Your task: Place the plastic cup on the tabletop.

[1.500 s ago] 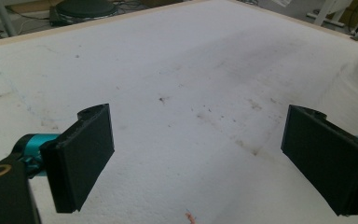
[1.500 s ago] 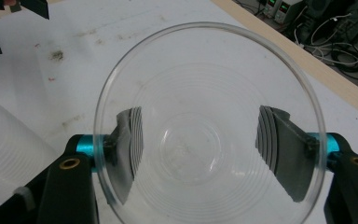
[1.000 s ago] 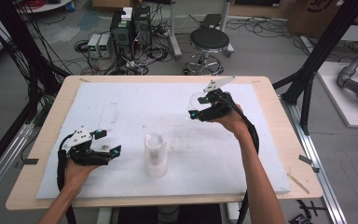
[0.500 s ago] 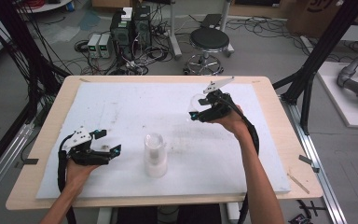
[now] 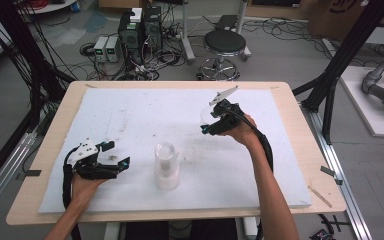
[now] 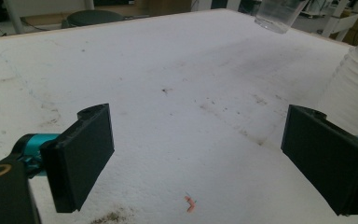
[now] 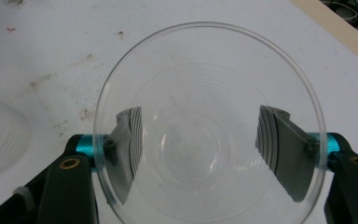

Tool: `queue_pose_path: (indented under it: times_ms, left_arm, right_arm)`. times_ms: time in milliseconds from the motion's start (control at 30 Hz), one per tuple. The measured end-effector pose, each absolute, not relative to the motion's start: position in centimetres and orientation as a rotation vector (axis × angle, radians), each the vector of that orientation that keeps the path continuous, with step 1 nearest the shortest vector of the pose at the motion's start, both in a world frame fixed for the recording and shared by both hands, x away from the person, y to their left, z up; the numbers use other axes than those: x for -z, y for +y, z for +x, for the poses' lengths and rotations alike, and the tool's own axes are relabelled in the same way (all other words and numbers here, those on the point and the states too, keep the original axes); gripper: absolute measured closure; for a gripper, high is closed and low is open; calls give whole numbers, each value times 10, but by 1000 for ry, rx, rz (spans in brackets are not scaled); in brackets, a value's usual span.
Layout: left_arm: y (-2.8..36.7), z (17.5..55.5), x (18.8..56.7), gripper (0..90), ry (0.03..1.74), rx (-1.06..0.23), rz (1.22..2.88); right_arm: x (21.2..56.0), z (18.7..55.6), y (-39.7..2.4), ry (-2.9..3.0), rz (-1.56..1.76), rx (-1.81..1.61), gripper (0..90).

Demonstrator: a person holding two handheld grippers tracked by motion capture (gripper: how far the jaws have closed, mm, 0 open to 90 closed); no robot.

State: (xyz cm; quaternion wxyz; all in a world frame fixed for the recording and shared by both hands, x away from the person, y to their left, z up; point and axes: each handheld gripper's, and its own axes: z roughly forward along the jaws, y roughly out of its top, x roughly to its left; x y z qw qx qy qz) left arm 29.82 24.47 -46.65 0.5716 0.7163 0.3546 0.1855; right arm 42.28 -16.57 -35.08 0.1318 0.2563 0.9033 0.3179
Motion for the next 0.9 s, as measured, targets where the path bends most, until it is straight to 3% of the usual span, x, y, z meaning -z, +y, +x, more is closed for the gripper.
queue_pose_path:
  times_ms: [900]
  left_arm:
    - [245, 297, 471, 92, 827, -425, 1672]
  right_arm:
    - [406, 428, -147, 2641, 803, -942, 322]
